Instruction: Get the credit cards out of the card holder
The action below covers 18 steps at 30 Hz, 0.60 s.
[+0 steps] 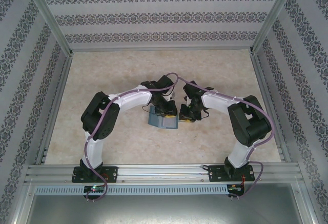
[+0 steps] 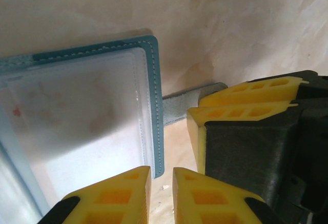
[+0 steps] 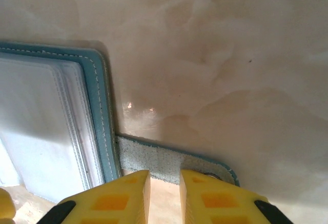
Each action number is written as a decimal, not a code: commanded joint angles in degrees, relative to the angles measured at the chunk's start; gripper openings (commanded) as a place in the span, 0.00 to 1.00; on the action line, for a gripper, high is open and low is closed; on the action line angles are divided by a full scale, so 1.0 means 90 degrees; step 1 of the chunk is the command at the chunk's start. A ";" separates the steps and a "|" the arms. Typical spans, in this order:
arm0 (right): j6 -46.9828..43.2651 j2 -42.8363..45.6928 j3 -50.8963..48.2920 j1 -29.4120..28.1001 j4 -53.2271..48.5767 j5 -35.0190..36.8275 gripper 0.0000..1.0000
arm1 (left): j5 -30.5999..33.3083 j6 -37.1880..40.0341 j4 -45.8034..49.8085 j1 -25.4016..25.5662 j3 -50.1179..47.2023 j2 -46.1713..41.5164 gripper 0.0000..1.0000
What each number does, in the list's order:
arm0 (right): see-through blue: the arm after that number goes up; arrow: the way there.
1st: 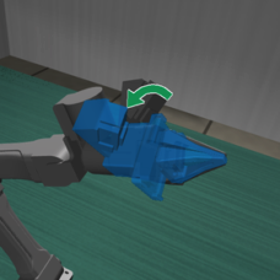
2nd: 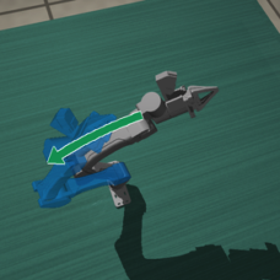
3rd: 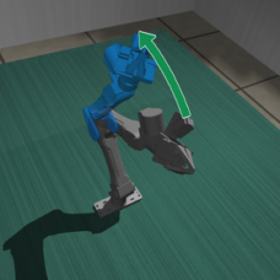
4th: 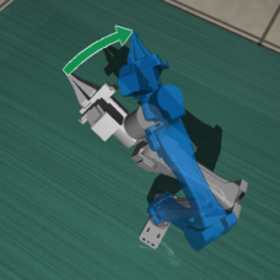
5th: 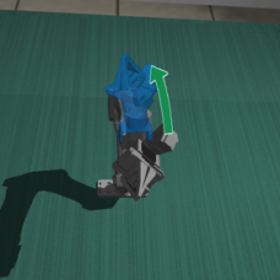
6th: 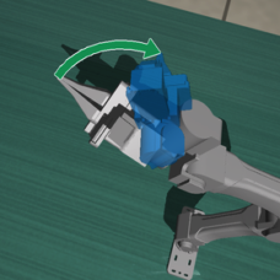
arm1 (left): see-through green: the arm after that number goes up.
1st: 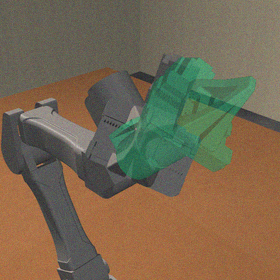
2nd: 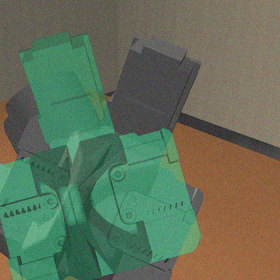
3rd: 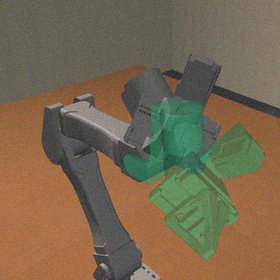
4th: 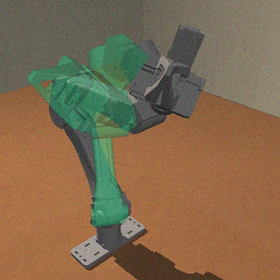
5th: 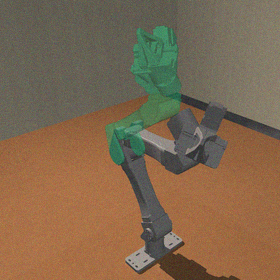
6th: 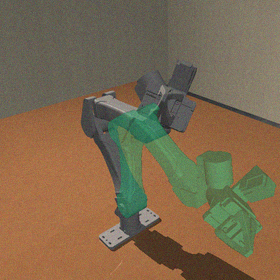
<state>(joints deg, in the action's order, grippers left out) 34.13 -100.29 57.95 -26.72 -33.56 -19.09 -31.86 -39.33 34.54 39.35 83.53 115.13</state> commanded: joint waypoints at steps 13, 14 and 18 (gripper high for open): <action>-0.0058 -0.0068 -0.0044 0.0044 -0.0033 0.0063 0.23 | -0.0112 -0.0082 0.0068 0.0081 0.0040 0.0538 0.29; -0.0055 -0.0070 -0.0051 0.0051 -0.0033 0.0061 0.23 | -0.0057 -0.0059 0.0134 0.0081 0.0050 0.0538 0.30; -0.0059 -0.0077 -0.0051 0.0054 -0.0021 0.0040 0.23 | 0.0311 0.0114 0.0571 0.0076 0.0187 0.0528 0.32</action>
<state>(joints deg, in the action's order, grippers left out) 34.11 -100.29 57.95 -26.72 -33.56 -19.09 -32.49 -39.88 34.65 39.40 83.99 118.91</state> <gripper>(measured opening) 0.234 0.319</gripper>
